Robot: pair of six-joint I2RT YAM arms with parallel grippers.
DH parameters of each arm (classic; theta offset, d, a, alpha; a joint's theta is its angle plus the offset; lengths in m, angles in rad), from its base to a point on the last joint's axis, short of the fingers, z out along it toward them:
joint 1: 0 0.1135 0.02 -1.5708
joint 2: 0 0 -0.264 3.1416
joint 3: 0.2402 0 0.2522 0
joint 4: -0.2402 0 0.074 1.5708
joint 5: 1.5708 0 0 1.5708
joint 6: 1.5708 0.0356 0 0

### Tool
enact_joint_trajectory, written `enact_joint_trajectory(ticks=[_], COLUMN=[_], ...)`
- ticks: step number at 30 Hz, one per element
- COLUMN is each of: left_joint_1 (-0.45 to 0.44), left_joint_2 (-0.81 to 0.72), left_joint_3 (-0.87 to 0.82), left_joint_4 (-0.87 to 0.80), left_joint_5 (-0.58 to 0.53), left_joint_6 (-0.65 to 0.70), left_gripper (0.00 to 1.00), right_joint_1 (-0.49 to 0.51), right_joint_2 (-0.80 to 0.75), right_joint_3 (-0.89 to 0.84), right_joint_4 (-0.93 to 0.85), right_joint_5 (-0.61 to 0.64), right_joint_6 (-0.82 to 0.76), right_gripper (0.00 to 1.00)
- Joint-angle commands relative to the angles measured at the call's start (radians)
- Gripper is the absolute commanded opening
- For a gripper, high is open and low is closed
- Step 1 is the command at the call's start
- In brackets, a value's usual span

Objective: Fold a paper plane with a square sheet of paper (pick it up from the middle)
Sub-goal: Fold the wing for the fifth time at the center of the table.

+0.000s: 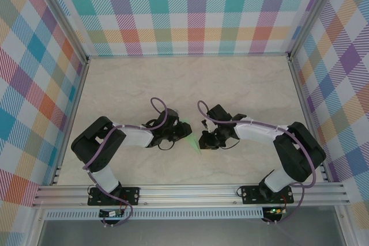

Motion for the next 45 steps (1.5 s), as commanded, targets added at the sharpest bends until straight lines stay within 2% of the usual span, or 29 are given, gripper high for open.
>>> enact_joint_trajectory(ticks=[1,8,13,15,21,36,41,45], left_joint_1=[0.01,0.009,0.009,0.009,0.009,0.01,0.009,0.009], left_joint_2=[0.027,0.027,0.029,0.029,0.029,0.036,0.034,0.035], left_joint_3=[0.001,0.004,0.005,0.004,0.006,0.008,0.01,0.012], left_joint_4=[-0.074,-0.077,-0.074,-0.075,-0.077,-0.072,-0.074,-0.071], left_joint_5=[-0.015,-0.014,-0.009,-0.008,-0.007,-0.008,-0.001,0.002], left_joint_6=[0.021,0.023,0.023,0.024,0.026,0.02,0.026,0.025], left_gripper=[0.3,0.3,0.3,0.3,0.3,0.31,0.31,0.31], right_joint_1=[0.007,0.006,0.007,0.007,0.005,0.023,0.023,0.023], right_joint_2=[-0.009,0.082,0.156,0.175,0.229,0.034,-0.053,-0.059], right_joint_3=[0.023,0.033,0.063,0.063,-0.024,-0.187,-0.108,-0.061], right_joint_4=[0.083,0.28,0.296,0.262,0.209,0.14,0.087,0.139], right_joint_5=[-0.021,-0.18,-0.186,-0.145,-0.104,-0.097,-0.06,-0.032], right_joint_6=[0.089,0.185,0.189,0.173,0.117,0.024,0.023,0.087], right_gripper=[0.14,0.14,0.13,0.13,0.11,0.15,0.16,0.16])
